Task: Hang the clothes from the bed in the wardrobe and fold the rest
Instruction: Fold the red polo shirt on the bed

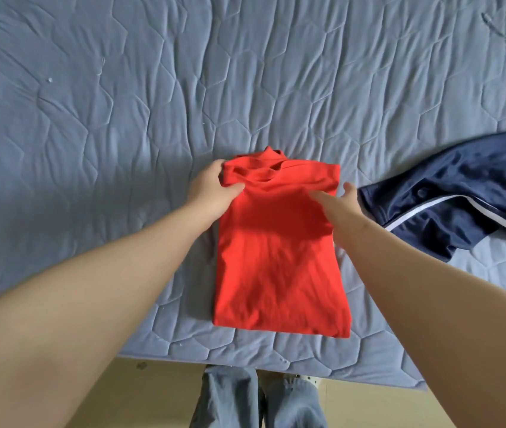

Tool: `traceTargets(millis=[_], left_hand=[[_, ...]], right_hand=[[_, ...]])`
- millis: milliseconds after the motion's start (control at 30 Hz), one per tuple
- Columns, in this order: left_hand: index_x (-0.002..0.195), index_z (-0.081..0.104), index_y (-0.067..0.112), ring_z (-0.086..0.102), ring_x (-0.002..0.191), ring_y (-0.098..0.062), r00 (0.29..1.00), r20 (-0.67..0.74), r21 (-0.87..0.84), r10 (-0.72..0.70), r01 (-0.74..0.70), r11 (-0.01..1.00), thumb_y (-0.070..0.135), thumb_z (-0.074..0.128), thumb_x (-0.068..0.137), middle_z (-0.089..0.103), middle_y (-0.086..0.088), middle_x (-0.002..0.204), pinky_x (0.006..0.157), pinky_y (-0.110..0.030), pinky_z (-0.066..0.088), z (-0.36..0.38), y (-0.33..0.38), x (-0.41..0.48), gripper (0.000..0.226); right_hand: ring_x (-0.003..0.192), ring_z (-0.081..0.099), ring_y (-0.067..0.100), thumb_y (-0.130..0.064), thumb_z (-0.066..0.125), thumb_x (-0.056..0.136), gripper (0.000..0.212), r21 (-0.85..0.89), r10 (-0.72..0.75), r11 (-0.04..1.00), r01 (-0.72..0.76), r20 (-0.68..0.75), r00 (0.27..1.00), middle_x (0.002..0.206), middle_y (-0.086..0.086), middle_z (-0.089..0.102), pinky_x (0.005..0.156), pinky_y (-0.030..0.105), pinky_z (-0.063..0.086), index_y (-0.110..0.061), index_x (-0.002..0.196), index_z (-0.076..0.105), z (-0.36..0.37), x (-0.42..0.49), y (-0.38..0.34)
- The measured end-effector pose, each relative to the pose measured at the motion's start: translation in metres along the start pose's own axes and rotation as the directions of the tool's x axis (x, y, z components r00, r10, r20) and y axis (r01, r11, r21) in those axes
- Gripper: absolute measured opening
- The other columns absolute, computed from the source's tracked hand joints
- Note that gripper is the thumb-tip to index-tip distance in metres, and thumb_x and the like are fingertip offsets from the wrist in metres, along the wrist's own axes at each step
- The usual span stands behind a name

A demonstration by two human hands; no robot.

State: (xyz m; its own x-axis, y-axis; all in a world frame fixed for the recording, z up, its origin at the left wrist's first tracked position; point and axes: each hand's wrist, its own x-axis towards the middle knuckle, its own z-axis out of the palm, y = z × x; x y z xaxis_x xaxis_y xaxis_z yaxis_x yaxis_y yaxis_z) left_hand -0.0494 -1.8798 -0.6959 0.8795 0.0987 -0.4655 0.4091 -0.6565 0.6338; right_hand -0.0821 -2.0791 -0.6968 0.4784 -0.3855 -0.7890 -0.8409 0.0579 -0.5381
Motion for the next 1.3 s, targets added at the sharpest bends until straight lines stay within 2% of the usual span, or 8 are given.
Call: traceTargets(millis=[133, 300, 400, 467, 567, 767, 1000, 1300], left_hand=[[0.098, 0.061, 0.023, 0.058, 0.083, -0.006, 0.995, 0.063, -0.18, 0.083, -0.07, 0.981, 0.025, 0.061, 0.088, 0.064, 0.011, 0.088, 0.075, -0.019, 0.04, -0.009, 0.013, 0.006, 0.01], [0.077, 0.061, 0.023, 0.061, 0.058, 0.006, 0.994, 0.107, -0.582, 0.038, 0.032, 0.813, 0.004, 0.06, 0.084, 0.067, 0.017, 0.059, 0.059, -0.008, 0.046, -0.028, 0.034, 0.011, 0.02], [0.084, 0.061, 0.022, 0.061, 0.065, 0.0, 0.999, 0.036, -0.53, -0.033, 0.047, 0.846, 0.008, 0.058, 0.087, 0.068, 0.011, 0.071, 0.067, -0.016, 0.047, -0.028, 0.043, 0.027, 0.014], [0.121, 0.051, 0.02, 0.056, 0.1, -0.01, 0.994, 0.071, -0.314, -0.078, 0.097, 0.944, 0.023, 0.057, 0.091, 0.06, -0.001, 0.117, 0.091, -0.026, 0.042, -0.019, 0.039, 0.034, 0.031], [0.149, 0.009, 0.02, 0.032, 0.136, -0.02, 0.951, 0.186, -0.241, -0.247, 0.288, 0.927, 0.041, 0.063, 0.085, 0.023, -0.005, 0.153, 0.111, -0.04, 0.029, 0.001, 0.019, 0.017, 0.087], [0.124, 0.044, 0.014, 0.061, 0.085, -0.013, 0.836, 0.284, -0.316, -0.469, 0.544, 0.777, 0.038, 0.074, 0.075, 0.062, -0.004, 0.108, 0.075, -0.029, 0.048, 0.037, -0.038, -0.049, 0.063], [0.095, 0.066, 0.013, 0.068, 0.061, -0.018, 0.817, 0.427, -0.436, -0.388, 0.562, 0.703, 0.023, 0.071, 0.079, 0.072, -0.004, 0.07, 0.069, -0.032, 0.055, 0.031, -0.027, -0.027, 0.019], [0.087, 0.067, 0.013, 0.07, 0.068, -0.011, 0.944, 0.325, -0.663, -0.053, 0.267, 0.699, 0.003, 0.065, 0.079, 0.074, 0.001, 0.074, 0.061, -0.022, 0.056, -0.05, 0.055, -0.027, 0.014]], right_hand=[[0.06, 0.049, 0.013, -0.011, 0.066, 0.084, 0.01, 0.125, 0.073, 0.99, -0.069, -0.03, 0.997, 0.08, 0.009, 0.059, 0.057, 0.024, 0.042, -0.008, 0.092, 0.062, -0.002, 0.011, -0.011], [0.056, 0.04, 0.015, -0.003, 0.059, 0.079, 0.025, 0.38, 0.028, 0.925, 0.003, -0.074, 0.997, 0.061, 0.002, 0.044, 0.055, 0.025, 0.034, -0.016, 0.061, 0.048, -0.018, 0.011, -0.025], [0.051, 0.039, 0.009, -0.005, 0.057, 0.082, 0.02, 0.344, -0.113, 0.928, 0.143, -0.105, 0.988, 0.063, -0.001, 0.044, 0.047, 0.019, 0.033, -0.019, 0.07, 0.049, -0.021, 0.016, -0.037], [0.056, 0.049, 0.007, -0.014, 0.06, 0.086, 0.021, 0.181, -0.138, 0.973, 0.144, -0.049, 0.989, 0.081, 0.001, 0.055, 0.047, 0.012, 0.041, -0.02, 0.105, 0.053, -0.015, 0.016, -0.033], [0.101, 0.058, 0.023, -0.032, 0.069, 0.081, 0.072, -0.088, -0.052, 0.995, 0.048, -0.041, 0.998, 0.124, 0.008, 0.054, 0.092, 0.026, 0.046, -0.017, 0.14, 0.031, -0.011, 0.016, 0.001], [0.072, 0.057, 0.01, -0.031, 0.076, 0.076, 0.056, 0.045, 0.125, 0.991, -0.13, 0.103, 0.987, 0.094, 0.0, 0.059, 0.057, 0.02, 0.049, -0.013, 0.12, 0.046, -0.008, -0.014, 0.064], [0.048, 0.065, 0.014, -0.022, 0.069, 0.08, 0.014, 0.147, 0.281, 0.919, -0.365, 0.405, 0.87, 0.061, 0.003, 0.07, 0.05, 0.029, 0.057, -0.013, 0.09, 0.064, -0.012, -0.009, 0.04], [0.046, 0.061, 0.007, -0.002, 0.054, 0.08, 0.015, 0.382, -0.054, 0.921, -0.076, 0.318, 0.947, 0.05, -0.006, 0.064, 0.045, 0.014, 0.046, -0.015, 0.075, 0.058, -0.034, -0.053, -0.056]])
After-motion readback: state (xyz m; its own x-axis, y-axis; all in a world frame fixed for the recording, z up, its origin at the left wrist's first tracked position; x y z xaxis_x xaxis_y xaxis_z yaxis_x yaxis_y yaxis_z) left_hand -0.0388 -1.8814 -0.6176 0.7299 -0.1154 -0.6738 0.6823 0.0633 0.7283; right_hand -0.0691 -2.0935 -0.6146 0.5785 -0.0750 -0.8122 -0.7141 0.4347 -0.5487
